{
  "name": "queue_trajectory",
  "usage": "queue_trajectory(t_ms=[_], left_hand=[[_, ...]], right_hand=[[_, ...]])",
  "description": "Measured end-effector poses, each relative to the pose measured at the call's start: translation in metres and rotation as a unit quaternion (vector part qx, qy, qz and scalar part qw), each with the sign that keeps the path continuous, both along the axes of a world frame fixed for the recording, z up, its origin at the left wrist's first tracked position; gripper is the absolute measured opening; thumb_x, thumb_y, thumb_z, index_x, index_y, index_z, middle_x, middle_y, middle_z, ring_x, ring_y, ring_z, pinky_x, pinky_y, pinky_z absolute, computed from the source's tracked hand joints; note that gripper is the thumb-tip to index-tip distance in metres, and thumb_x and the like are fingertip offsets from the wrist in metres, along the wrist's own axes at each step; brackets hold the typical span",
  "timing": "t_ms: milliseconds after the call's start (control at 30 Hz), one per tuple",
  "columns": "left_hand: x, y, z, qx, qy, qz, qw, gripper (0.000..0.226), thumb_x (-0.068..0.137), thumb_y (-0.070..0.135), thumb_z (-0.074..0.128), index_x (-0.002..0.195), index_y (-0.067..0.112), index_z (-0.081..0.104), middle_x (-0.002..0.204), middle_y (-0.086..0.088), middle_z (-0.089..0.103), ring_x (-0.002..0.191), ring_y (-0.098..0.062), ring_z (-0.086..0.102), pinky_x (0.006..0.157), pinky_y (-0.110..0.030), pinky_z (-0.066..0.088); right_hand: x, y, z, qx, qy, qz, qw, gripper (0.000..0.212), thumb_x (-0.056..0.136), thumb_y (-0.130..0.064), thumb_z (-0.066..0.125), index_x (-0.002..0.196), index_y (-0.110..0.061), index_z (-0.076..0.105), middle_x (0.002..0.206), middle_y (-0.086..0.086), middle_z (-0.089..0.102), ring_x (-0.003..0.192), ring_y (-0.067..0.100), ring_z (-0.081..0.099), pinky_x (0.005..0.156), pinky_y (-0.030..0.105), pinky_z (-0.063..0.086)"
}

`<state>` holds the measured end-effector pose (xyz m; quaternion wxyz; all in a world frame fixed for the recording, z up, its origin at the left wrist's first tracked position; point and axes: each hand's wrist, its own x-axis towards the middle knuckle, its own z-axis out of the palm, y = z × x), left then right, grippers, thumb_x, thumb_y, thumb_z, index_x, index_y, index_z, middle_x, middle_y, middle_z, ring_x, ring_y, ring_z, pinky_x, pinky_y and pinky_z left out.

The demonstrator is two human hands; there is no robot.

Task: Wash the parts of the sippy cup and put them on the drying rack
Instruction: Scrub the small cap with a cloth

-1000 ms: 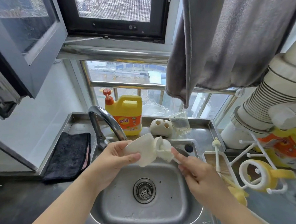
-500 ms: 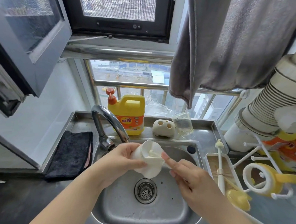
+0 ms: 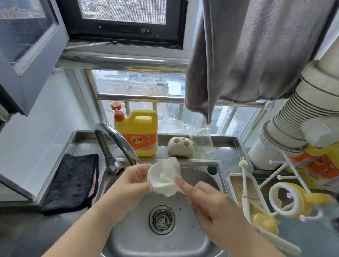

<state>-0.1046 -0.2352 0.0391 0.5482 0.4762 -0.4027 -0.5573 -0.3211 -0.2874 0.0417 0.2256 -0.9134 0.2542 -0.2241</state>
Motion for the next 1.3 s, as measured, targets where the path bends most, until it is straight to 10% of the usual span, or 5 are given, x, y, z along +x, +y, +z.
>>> queue_trajectory(t_ms=[233, 567, 767, 933, 1300], left_hand=[[-0.001, 0.001, -0.003, -0.006, -0.003, -0.010, 1.000, 0.052, 0.066, 0.029, 0.077, 0.091, -0.012, 0.056, 0.082, -0.008, 0.064, 0.078, -0.014, 0.060, 0.073, -0.019, 0.048], [-0.005, -0.002, -0.003, 0.022, 0.029, 0.010, 0.999, 0.039, 0.067, 0.001, 0.073, 0.104, -0.002, 0.062, 0.092, -0.008, 0.071, 0.084, -0.016, 0.066, 0.072, -0.021, 0.053], [0.002, 0.001, 0.005, 0.009, 0.063, 0.027, 0.998, 0.068, 0.045, 0.025, 0.094, 0.106, 0.009, 0.068, 0.099, -0.010, 0.072, 0.090, -0.017, 0.068, 0.073, -0.023, 0.055], [-0.009, 0.003, 0.010, 0.009, 0.068, 0.018, 0.998, 0.034, 0.066, -0.002, 0.073, 0.096, 0.013, 0.073, 0.093, -0.004, 0.073, 0.086, -0.013, 0.068, 0.073, -0.021, 0.054], [-0.003, 0.008, 0.011, -0.021, 0.142, 0.083, 0.986, 0.065, 0.035, 0.038, 0.097, 0.092, 0.016, 0.076, 0.098, -0.010, 0.071, 0.088, -0.021, 0.067, 0.078, -0.029, 0.057]], right_hand=[[-0.010, -0.023, -0.005, 0.007, -0.029, -0.068, 0.997, 0.064, 0.091, -0.021, 0.047, 0.140, -0.056, 0.026, 0.071, -0.017, 0.043, 0.066, -0.001, 0.045, 0.059, 0.017, 0.041], [-0.010, -0.029, -0.003, -0.011, -0.016, -0.056, 0.998, 0.065, 0.091, -0.024, 0.048, 0.137, -0.062, 0.023, 0.074, -0.015, 0.047, 0.066, 0.001, 0.046, 0.060, 0.025, 0.046], [-0.018, -0.007, -0.006, 0.004, -0.014, -0.006, 1.000, 0.056, 0.091, -0.023, 0.047, 0.141, -0.047, 0.035, 0.078, -0.026, 0.040, 0.064, -0.008, 0.041, 0.060, 0.010, 0.041], [-0.011, -0.029, -0.001, 0.035, -0.066, -0.061, 0.995, 0.065, 0.089, -0.020, 0.050, 0.135, -0.061, 0.029, 0.069, -0.012, 0.046, 0.062, 0.002, 0.044, 0.061, 0.013, 0.038], [-0.018, -0.012, 0.000, 0.055, -0.093, -0.052, 0.993, 0.059, 0.090, -0.016, 0.052, 0.137, -0.049, 0.040, 0.075, -0.006, 0.058, 0.065, 0.003, 0.052, 0.065, 0.016, 0.044]])
